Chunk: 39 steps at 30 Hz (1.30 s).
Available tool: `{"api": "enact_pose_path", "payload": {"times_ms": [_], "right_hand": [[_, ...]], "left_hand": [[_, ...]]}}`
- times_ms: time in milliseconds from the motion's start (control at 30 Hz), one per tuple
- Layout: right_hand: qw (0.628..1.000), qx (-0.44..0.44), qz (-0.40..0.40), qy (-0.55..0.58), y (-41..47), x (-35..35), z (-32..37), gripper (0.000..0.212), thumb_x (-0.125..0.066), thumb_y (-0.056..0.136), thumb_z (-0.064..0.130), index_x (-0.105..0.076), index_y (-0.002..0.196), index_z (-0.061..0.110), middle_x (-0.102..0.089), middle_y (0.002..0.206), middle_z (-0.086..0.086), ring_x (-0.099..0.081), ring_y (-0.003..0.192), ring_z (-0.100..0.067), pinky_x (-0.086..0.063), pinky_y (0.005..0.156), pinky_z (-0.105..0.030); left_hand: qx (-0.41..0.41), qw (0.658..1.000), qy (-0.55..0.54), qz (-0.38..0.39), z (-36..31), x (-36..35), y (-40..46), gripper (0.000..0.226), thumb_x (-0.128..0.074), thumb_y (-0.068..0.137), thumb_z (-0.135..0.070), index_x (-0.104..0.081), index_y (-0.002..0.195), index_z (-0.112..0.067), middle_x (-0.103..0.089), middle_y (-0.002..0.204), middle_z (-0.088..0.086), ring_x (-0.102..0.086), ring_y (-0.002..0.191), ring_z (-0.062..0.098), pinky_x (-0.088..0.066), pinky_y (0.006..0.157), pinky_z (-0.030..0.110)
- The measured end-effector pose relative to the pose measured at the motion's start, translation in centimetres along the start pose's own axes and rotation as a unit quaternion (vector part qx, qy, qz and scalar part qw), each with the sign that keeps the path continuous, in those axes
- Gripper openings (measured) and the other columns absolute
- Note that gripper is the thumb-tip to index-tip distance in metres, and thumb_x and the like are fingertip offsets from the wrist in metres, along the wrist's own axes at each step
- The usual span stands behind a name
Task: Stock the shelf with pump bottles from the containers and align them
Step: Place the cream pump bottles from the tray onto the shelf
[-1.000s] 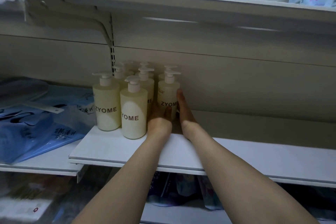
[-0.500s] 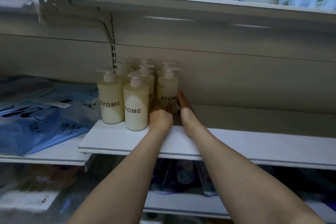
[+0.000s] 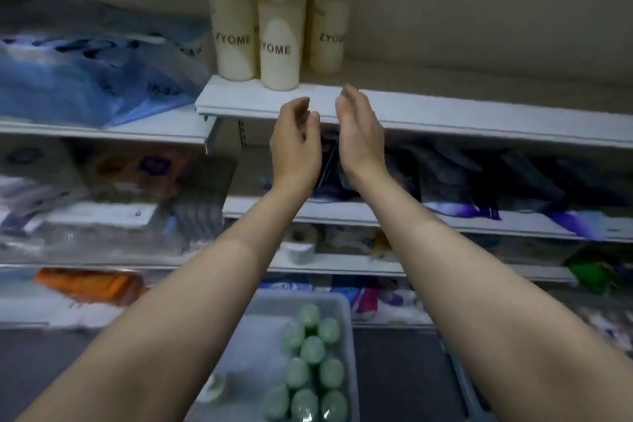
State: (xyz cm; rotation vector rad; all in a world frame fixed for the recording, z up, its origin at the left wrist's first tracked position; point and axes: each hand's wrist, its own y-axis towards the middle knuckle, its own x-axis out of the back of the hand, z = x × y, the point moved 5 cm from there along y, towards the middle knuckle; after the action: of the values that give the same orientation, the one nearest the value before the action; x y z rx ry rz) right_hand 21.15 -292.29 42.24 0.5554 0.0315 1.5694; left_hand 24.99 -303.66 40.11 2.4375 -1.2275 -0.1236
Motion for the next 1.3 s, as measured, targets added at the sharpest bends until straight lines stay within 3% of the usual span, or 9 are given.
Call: {"api": "enact_pose_path", "payload": {"times_ms": [133, 333, 433, 500, 667, 800, 967, 1100, 1300], "right_hand": [[0.999, -0.027, 0.030, -0.005, -8.9, -3.5, -4.8, 0.047, -0.043, 0.100, 0.037, -0.047, 0.145, 0.023, -0.051, 0.148, 0.003, -0.045, 0.136, -0.014, -0.033, 0.112, -0.032], [0.933, -0.287, 0.213, -0.032, -22.7, -9.9, -16.2, 0.027, -0.043, 0.101, 0.047, -0.060, 0.117, 0.033, -0.060, 0.133, 0.003, -0.051, 0.116, -0.010, -0.037, 0.099, -0.027], [0.865, -0.396, 0.305, -0.043, -29.0, -12.6, -20.0, 0.051, -0.041, 0.089, 0.062, -0.061, 0.123, 0.030, -0.059, 0.132, 0.003, -0.053, 0.122, -0.017, -0.040, 0.112, -0.045], [0.830, -0.443, 0.335, -0.049, -32.1, -14.0, -21.8, 0.069, -0.040, 0.084, 0.065, -0.058, 0.134, 0.022, -0.056, 0.141, 0.000, -0.051, 0.129, -0.020, -0.038, 0.113, -0.047], [0.793, -0.477, 0.372, -0.075, -37.1, -15.3, -24.4, 0.053, -0.039, 0.099, 0.055, -0.055, 0.137, 0.022, -0.053, 0.145, -0.003, -0.051, 0.129, -0.023, -0.038, 0.112, -0.041], [0.806, -0.463, 0.354, -0.098, -38.1, -15.3, -25.6, 0.047, -0.039, 0.100, 0.053, -0.061, 0.129, 0.024, -0.058, 0.138, -0.001, -0.053, 0.123, -0.022, -0.040, 0.102, -0.034], [0.815, -0.452, 0.346, -0.110, -38.0, -15.7, -25.9, 0.044, -0.040, 0.101, 0.051, -0.061, 0.129, 0.025, -0.060, 0.135, -0.001, -0.054, 0.120, -0.022, -0.036, 0.093, -0.028], [0.814, -0.444, 0.354, -0.124, -37.9, -15.9, -26.2, 0.046, -0.039, 0.102, 0.050, -0.060, 0.131, 0.021, -0.059, 0.137, -0.006, -0.052, 0.125, -0.026, -0.038, 0.097, -0.031], [0.807, -0.444, 0.370, -0.125, -37.9, -15.6, -26.3, 0.048, -0.039, 0.101, 0.051, -0.059, 0.133, 0.022, -0.057, 0.139, -0.005, -0.051, 0.127, -0.026, -0.038, 0.101, -0.034]], "left_hand": [[0.075, 0.996, 0.034, -0.016, 8.7, 5.1, -7.8, 0.030, -0.055, 0.099, -0.022, -0.055, 0.127, -0.012, -0.061, 0.124, 0.002, -0.059, 0.107, 0.008, -0.045, 0.090, 0.015], [0.306, 0.945, 0.108, 0.029, 23.5, 15.1, -22.0, 0.044, -0.066, 0.093, -0.023, -0.054, 0.131, -0.005, -0.059, 0.131, 0.011, -0.055, 0.123, 0.024, -0.043, 0.092, 0.024], [0.408, 0.897, 0.160, 0.056, 28.0, 19.4, -28.1, 0.055, -0.071, 0.090, -0.030, -0.052, 0.135, -0.007, -0.055, 0.136, 0.014, -0.052, 0.127, 0.028, -0.043, 0.105, 0.044], [0.447, 0.872, 0.186, 0.074, 29.8, 21.2, -30.8, 0.062, -0.071, 0.089, -0.037, -0.048, 0.139, -0.009, -0.052, 0.140, 0.014, -0.050, 0.129, 0.029, -0.041, 0.107, 0.045], [0.478, 0.842, 0.234, 0.092, 32.3, 22.4, -33.3, 0.073, -0.073, 0.086, -0.040, -0.044, 0.144, -0.009, -0.054, 0.140, 0.015, -0.052, 0.127, 0.033, -0.041, 0.101, 0.038], [0.471, 0.847, 0.234, 0.082, 33.7, 21.9, -33.4, 0.063, -0.076, 0.083, -0.036, -0.054, 0.136, -0.012, -0.062, 0.129, 0.011, -0.057, 0.119, 0.032, -0.037, 0.086, 0.027], [0.462, 0.847, 0.244, 0.098, 35.2, 21.1, -33.4, 0.055, -0.078, 0.081, -0.033, -0.060, 0.131, -0.018, -0.067, 0.120, 0.005, -0.060, 0.105, 0.023, -0.033, 0.080, 0.022], [0.465, 0.842, 0.259, 0.087, 36.0, 20.9, -33.8, 0.048, -0.080, 0.079, -0.024, -0.063, 0.124, -0.020, -0.068, 0.108, 0.002, -0.054, 0.090, 0.016, -0.034, 0.079, 0.025], [0.468, 0.832, 0.281, 0.098, 36.6, 21.1, -33.5, 0.042, -0.074, 0.086, -0.021, -0.061, 0.125, -0.016, -0.067, 0.114, 0.010, -0.059, 0.099, 0.027, -0.037, 0.079, 0.029]]}}
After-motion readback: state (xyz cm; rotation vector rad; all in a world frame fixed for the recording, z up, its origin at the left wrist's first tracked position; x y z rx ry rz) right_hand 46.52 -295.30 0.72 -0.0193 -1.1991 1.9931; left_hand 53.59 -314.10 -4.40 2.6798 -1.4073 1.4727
